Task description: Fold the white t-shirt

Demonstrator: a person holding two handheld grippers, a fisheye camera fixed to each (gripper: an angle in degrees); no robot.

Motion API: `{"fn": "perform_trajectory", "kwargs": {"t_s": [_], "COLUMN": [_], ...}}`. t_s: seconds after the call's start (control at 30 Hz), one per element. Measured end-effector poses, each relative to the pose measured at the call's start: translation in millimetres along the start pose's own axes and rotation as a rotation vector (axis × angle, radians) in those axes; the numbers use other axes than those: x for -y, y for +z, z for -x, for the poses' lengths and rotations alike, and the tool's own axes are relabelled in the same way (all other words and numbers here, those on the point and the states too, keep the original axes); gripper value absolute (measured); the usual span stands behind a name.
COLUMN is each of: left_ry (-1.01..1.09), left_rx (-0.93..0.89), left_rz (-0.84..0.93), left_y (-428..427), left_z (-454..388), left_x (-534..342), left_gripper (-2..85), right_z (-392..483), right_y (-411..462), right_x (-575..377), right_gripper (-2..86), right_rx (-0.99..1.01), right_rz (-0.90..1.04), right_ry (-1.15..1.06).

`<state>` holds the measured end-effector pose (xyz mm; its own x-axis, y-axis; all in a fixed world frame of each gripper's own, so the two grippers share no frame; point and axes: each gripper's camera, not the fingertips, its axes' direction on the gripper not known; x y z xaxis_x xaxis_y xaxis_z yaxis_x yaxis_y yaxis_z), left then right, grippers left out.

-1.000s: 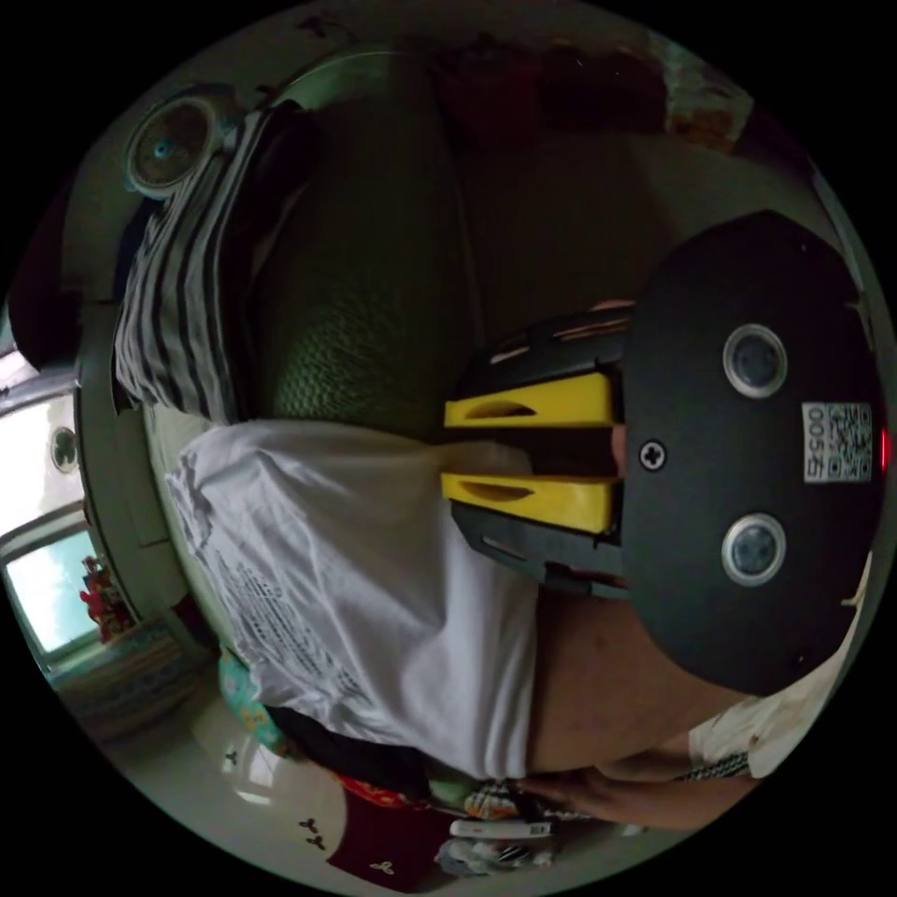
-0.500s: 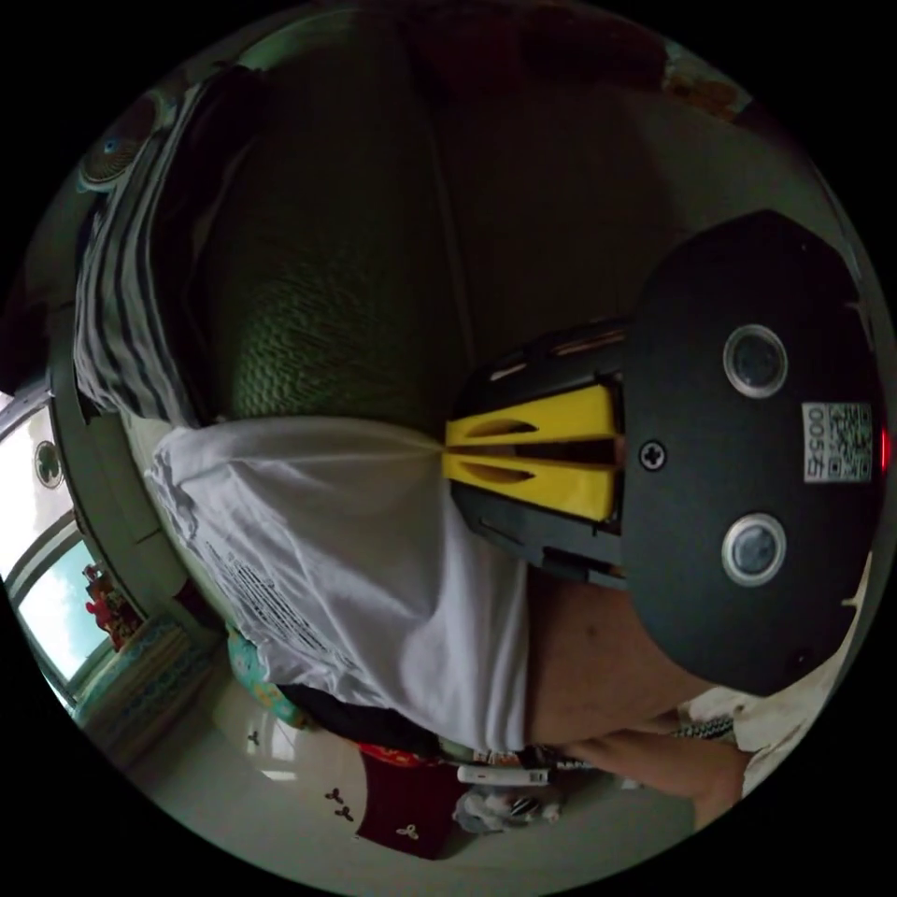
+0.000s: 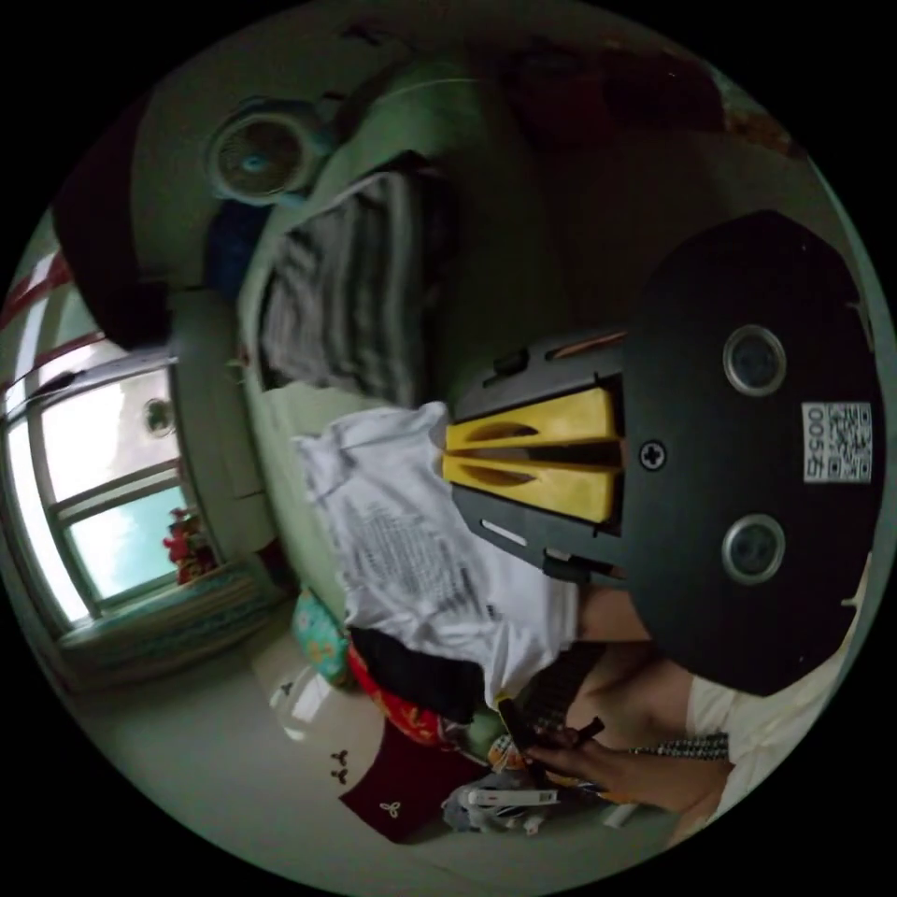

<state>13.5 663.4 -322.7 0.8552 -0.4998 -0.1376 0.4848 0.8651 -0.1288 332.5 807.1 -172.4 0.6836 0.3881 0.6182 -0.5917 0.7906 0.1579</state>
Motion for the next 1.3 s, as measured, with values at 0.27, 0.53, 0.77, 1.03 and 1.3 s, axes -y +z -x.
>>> {"fn": "perform_trajectory", "kwargs": {"t_s": [0.27, 0.53, 0.77, 1.03, 1.3], "left_ry": [-0.017, -0.064, 0.001, 0.03, 0.013], "left_rx": [0.14, 0.158, 0.005, -0.028, -0.044], "left_rz": [-0.062, -0.012, 0.024, 0.048, 0.028], "left_y": [-3.9, -5.9, -9.5, 6.4, 6.5], "left_z": [-2.1, 27.3, 45.2, 42.6, 55.8], "left_x": [83.1, 58.1, 38.9, 34.3, 36.3], "left_gripper": [3.2, 7.2, 11.7, 13.2, 13.4], "right_z": [43.4, 25.0, 29.6, 67.4, 57.5], "right_y": [69.8, 102.2, 107.0, 181.0, 255.6], "right_x": [121.4, 103.7, 89.2, 120.9, 159.9], "right_gripper": [2.9, 9.4, 10.4, 8.6, 7.5], "right_rx": [-0.137, -0.041, -0.023, -0.145, -0.215], "right_rz": [0.003, 0.113, 0.087, 0.147, 0.238], "right_ry": [-0.141, -0.088, -0.123, -0.229, -0.197]}}
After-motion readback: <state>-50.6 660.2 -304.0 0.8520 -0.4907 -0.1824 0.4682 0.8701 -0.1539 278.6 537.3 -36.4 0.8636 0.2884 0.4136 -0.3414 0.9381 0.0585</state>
